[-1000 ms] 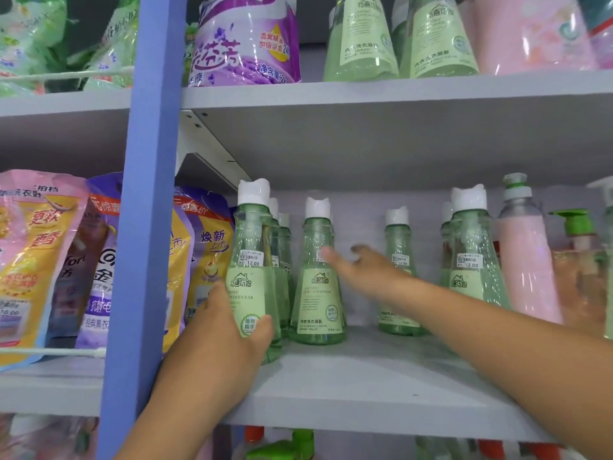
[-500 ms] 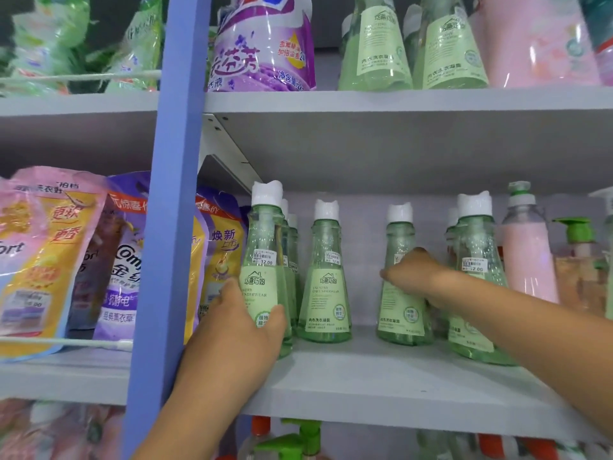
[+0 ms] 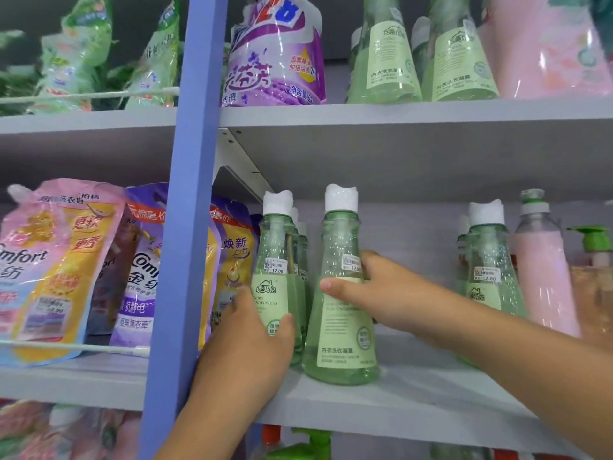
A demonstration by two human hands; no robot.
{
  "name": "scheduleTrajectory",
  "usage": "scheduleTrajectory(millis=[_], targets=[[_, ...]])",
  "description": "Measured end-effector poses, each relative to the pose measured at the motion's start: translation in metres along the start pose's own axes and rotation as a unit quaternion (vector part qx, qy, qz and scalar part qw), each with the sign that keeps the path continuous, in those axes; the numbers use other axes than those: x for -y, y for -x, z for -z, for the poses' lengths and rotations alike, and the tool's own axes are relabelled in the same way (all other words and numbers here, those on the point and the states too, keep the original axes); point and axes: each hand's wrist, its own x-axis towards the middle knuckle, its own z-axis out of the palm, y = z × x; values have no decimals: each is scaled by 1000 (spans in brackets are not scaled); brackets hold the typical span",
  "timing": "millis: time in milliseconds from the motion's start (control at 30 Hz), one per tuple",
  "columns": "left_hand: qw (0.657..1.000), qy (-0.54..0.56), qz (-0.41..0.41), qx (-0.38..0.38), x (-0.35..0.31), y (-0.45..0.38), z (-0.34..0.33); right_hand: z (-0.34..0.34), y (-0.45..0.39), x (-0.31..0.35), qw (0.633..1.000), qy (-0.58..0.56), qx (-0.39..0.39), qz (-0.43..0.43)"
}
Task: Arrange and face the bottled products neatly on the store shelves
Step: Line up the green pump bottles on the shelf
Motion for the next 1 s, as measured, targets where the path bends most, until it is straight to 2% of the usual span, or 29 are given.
scheduleTrajectory(millis=[367, 500, 667, 800, 833, 900, 967, 1000], targets=[[999, -26, 15, 15, 4, -4, -1, -12, -10, -6, 995, 63, -73, -7], [999, -24, 15, 22, 6, -5, 0, -12, -13, -9, 996, 58, -65, -16], [1000, -19, 3, 19, 8, -6, 1, -19, -18, -16, 994, 37, -100, -19], [1000, -6, 0, -7, 9, -5, 0, -1, -5, -15, 994, 71, -73, -24], [999, -1, -20, -39, 8, -3, -1, 14, 3, -16, 993, 76, -90, -17], [987, 45, -87, -125, -1, 10, 1, 53, 21, -22, 976, 108, -186, 16], [962, 95, -164, -196, -21, 27, 2, 100, 40, -36, 935, 188, -298, 35], [954, 115, -193, -196, -36, 35, 0, 120, 49, -41, 916, 232, -328, 12]])
